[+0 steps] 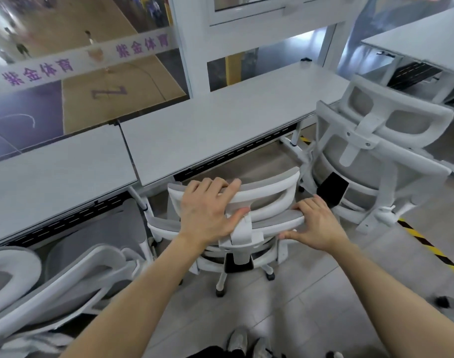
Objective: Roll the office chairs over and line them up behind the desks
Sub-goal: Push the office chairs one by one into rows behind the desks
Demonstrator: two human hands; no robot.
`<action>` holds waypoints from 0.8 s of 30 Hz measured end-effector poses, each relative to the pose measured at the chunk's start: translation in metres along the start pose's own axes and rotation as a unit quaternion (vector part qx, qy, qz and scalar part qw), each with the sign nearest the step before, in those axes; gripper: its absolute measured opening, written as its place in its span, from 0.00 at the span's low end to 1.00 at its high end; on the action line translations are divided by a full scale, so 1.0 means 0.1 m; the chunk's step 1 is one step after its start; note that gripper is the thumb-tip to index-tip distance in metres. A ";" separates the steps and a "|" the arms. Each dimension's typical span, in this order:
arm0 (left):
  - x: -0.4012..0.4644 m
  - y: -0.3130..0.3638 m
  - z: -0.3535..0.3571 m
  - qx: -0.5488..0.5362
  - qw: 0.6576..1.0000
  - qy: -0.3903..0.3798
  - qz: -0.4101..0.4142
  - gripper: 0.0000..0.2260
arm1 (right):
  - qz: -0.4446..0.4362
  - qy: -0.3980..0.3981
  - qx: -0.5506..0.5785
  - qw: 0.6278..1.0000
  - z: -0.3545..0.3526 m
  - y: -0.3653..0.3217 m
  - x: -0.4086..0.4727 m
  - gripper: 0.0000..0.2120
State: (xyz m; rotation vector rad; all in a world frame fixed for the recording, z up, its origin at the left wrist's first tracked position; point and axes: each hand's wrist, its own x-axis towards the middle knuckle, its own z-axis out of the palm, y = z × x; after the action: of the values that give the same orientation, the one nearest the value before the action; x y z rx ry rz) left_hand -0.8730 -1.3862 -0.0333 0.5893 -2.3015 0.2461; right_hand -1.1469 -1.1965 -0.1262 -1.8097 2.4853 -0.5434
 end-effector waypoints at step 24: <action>0.52 0.50 0.44 0.140 0.973 -0.074 -0.167 0.34 | -0.163 -0.008 0.057 0.985 0.12 0.95 1.30 0.43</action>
State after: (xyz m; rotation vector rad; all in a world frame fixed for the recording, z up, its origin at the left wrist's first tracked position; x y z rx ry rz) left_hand -0.9572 -1.3748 -0.0286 1.1601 -2.2776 0.3754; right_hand -1.2740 -1.2953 -0.1410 -2.1757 2.1077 -0.6634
